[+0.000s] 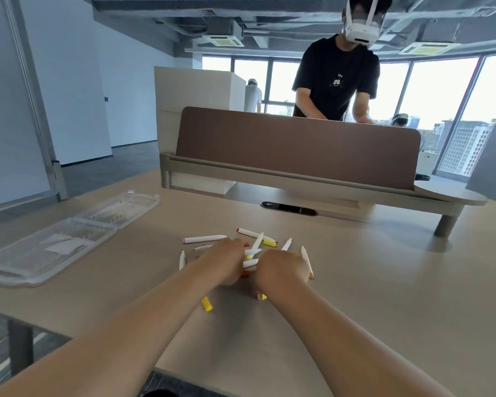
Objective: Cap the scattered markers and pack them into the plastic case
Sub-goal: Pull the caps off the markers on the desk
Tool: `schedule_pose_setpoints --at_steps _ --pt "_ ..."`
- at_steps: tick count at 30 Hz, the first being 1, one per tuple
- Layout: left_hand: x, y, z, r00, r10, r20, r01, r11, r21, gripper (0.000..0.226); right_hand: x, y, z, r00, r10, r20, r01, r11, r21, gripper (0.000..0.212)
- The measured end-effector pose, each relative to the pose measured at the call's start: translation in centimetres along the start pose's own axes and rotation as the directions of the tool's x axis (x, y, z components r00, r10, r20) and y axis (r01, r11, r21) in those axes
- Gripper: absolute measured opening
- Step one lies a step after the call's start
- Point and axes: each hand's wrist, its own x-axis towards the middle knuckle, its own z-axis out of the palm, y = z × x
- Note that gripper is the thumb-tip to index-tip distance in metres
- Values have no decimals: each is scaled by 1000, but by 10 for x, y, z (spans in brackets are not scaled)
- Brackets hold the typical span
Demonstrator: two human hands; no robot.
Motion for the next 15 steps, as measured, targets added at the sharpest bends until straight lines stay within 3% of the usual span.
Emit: schedule_pose_setpoints --at_steps 3,7,10,12,15 --pt "8 2 -1 996 -51 78 44 995 84 72 -4 0 1 1000 -1 -21 2 1000 8 16" --pt "12 5 -3 993 -44 114 37 997 62 52 -2 1 2 1000 15 18 -16 998 56 18" --pt "12 1 -2 972 -109 207 95 992 78 64 -3 8 -1 999 30 16 -31 996 86 20" --pt "12 1 -2 985 -43 168 40 999 24 74 -2 14 -2 998 57 0 -57 989 134 18" --pt "8 3 -3 988 -24 150 9 995 100 79 -3 23 -8 991 118 64 -131 954 268 19"
